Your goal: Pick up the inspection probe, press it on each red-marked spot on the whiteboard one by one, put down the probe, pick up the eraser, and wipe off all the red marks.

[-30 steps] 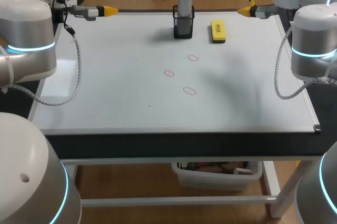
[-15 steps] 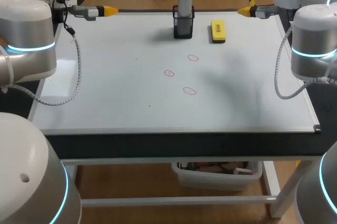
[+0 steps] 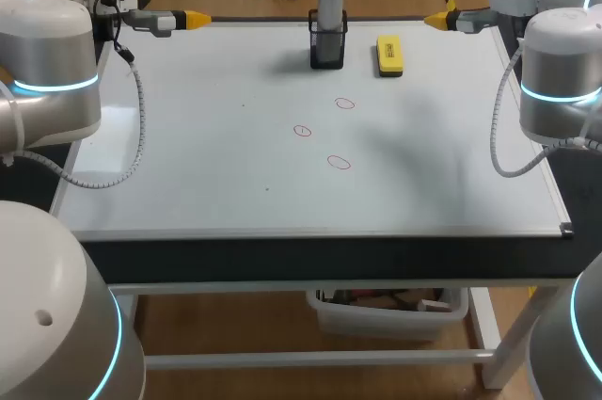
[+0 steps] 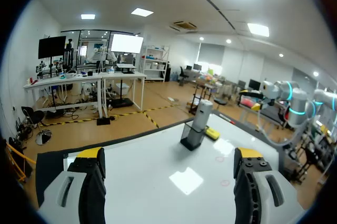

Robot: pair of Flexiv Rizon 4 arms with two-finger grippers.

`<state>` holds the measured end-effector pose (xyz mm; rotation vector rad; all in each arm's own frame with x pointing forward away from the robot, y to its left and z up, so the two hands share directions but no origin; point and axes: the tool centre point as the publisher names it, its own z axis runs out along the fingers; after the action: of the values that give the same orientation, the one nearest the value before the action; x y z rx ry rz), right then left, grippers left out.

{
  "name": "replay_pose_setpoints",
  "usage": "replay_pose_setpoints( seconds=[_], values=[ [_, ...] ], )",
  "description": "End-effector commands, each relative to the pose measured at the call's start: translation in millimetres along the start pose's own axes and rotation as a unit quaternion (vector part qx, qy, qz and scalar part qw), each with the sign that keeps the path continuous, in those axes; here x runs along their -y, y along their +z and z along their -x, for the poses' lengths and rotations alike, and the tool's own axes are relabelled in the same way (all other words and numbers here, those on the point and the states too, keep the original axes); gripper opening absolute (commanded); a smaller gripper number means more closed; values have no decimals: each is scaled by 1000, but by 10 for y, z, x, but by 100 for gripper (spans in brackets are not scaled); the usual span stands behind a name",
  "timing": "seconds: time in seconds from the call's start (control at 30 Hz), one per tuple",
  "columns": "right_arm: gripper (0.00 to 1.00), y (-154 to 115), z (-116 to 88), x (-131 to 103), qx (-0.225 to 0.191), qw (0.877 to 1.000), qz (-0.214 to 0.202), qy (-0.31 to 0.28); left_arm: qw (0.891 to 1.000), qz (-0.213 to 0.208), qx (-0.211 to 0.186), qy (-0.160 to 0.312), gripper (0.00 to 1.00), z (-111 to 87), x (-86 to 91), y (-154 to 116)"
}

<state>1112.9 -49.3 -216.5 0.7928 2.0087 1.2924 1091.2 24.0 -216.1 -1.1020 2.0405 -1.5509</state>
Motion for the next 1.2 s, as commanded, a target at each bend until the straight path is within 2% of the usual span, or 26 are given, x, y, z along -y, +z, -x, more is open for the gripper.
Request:
replay_pose_setpoints(
  seconds=[0.03,0.7,0.9,1.2],
  values=[
    [100,2,5,0,0,1000,-1,0,1000,0,0,0,100,-3,0,1],
    [100,2,5,0,0,1000,-1,0,1000,0,0,-1,100,2,-2,18],
    [100,2,5,0,0,1000,-1,0,1000,2,-29,8,100,9,-10,148],
    [100,2,5,0,0,1000,-1,0,994,-20,-102,31,100,41,9,418]
  ],
)
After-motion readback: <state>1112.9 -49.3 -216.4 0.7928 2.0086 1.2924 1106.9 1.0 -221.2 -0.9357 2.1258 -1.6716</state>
